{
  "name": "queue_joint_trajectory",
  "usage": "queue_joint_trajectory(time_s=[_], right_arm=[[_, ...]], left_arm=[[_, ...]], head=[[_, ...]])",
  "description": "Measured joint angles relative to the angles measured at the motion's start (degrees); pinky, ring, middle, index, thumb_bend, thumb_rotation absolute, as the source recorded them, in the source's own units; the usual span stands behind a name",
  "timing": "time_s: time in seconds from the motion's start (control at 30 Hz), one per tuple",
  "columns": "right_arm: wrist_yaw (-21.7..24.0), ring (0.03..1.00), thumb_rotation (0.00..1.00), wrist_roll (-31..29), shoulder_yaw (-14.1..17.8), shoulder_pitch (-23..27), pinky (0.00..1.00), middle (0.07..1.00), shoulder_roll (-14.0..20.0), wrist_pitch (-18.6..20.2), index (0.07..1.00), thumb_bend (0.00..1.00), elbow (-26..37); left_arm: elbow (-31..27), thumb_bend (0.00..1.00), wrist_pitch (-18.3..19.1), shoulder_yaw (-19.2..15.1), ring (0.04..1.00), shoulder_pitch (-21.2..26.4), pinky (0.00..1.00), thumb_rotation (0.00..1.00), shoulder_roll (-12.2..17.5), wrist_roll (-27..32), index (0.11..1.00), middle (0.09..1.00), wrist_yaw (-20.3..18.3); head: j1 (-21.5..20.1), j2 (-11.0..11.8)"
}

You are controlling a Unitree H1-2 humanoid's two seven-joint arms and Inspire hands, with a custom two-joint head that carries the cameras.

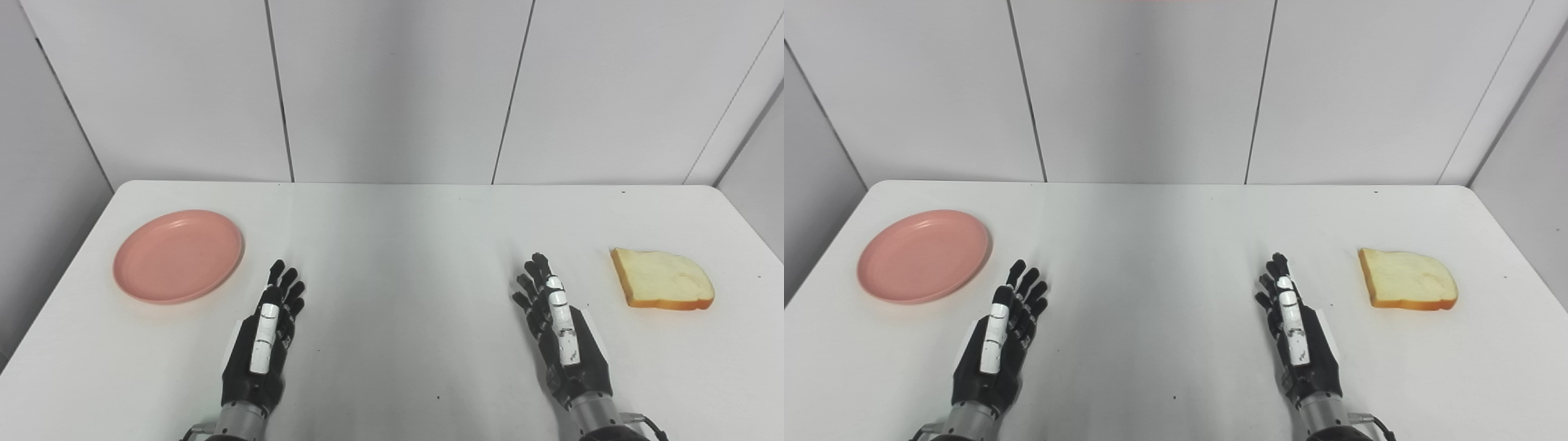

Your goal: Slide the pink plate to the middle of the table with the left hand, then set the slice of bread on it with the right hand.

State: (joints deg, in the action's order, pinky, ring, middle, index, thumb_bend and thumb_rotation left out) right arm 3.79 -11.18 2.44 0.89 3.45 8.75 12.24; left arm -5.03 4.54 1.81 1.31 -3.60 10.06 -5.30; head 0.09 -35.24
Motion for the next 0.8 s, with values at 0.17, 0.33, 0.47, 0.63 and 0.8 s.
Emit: queue_joint_trajectory(time_s=[0.17,0.33,0.47,0.63,0.8], right_arm=[[-0.1,0.968,1.00,0.2,0.0,0.0,0.95,0.998,-0.5,-0.3,1.000,0.60,0.0],[-0.4,0.972,1.00,0.6,0.0,0.0,0.96,1.000,-1.0,-0.3,1.000,0.61,0.0],[-0.3,0.972,1.00,0.5,0.0,0.0,0.95,1.000,-1.0,-0.3,1.000,0.60,0.0],[-0.4,0.973,1.00,0.9,0.0,0.0,0.96,1.000,-1.0,-0.4,1.000,0.59,0.0],[-0.3,0.971,1.00,0.8,0.2,0.0,0.96,1.000,-1.0,-0.4,1.000,0.59,0.0]], left_arm=[[0.0,0.76,0.0,0.0,0.974,0.0,1.00,0.87,-0.1,0.0,0.993,0.984,0.0],[-0.1,0.76,0.0,0.0,0.974,0.0,1.00,0.87,-0.2,0.2,0.995,0.986,0.0],[-0.4,0.76,0.1,0.0,0.980,0.0,1.00,0.88,-0.1,1.2,1.000,0.992,-0.1],[-1.5,0.76,0.6,0.0,0.980,0.0,1.00,0.87,-0.1,1.2,0.998,0.992,-0.2],[-1.4,0.76,0.5,0.1,0.979,0.0,1.00,0.87,-0.1,1.1,0.995,0.991,-0.2]], head=[[-0.1,0.0],[-0.3,-0.3],[-0.2,-0.3],[-0.1,-0.1],[2.4,0.8]])
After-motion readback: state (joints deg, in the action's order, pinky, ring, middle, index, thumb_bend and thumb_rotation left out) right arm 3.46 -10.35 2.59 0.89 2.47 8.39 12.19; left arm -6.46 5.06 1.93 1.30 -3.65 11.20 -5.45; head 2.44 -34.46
